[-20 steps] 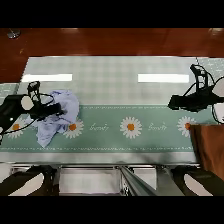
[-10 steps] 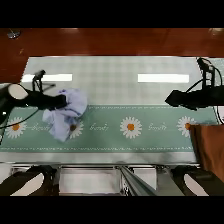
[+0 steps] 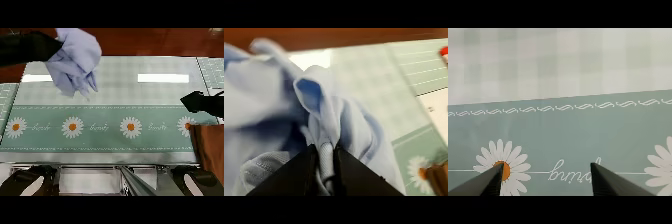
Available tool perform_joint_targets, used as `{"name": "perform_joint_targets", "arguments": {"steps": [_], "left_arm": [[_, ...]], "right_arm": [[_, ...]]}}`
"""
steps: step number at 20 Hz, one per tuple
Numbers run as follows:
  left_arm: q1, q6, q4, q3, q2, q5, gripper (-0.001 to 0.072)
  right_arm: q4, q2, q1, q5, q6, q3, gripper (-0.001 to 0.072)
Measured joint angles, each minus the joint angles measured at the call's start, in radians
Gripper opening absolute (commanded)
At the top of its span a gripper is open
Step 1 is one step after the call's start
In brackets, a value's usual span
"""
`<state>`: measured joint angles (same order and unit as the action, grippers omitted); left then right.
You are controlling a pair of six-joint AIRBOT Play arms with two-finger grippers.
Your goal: Fold the shirts.
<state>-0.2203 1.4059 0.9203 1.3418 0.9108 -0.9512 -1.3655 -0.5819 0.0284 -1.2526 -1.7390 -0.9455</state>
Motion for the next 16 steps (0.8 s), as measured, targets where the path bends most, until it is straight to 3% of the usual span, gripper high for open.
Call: {"name": "perform_joint_targets", "arguments": {"steps": [5, 10, 16], "left_arm": [[-0.242, -0.003, 0.007, -0.011, 0.063, 0.138, 0.0036], [-0.477, 0.035, 0.011, -0.118, 0.172, 0.187, 0.0037], [-0.532, 0.043, 0.014, -0.276, 0.223, 0.215, 0.0037]], "right_arm": [[-0.006, 0.068, 0.000, -0.007, -0.021, 0.000, 0.0622], [-0.042, 0.082, 0.000, -0.015, -0.030, 0.000, 0.0622], [-0.093, 0.085, 0.000, -0.026, -0.033, 0.000, 0.0622]]}}
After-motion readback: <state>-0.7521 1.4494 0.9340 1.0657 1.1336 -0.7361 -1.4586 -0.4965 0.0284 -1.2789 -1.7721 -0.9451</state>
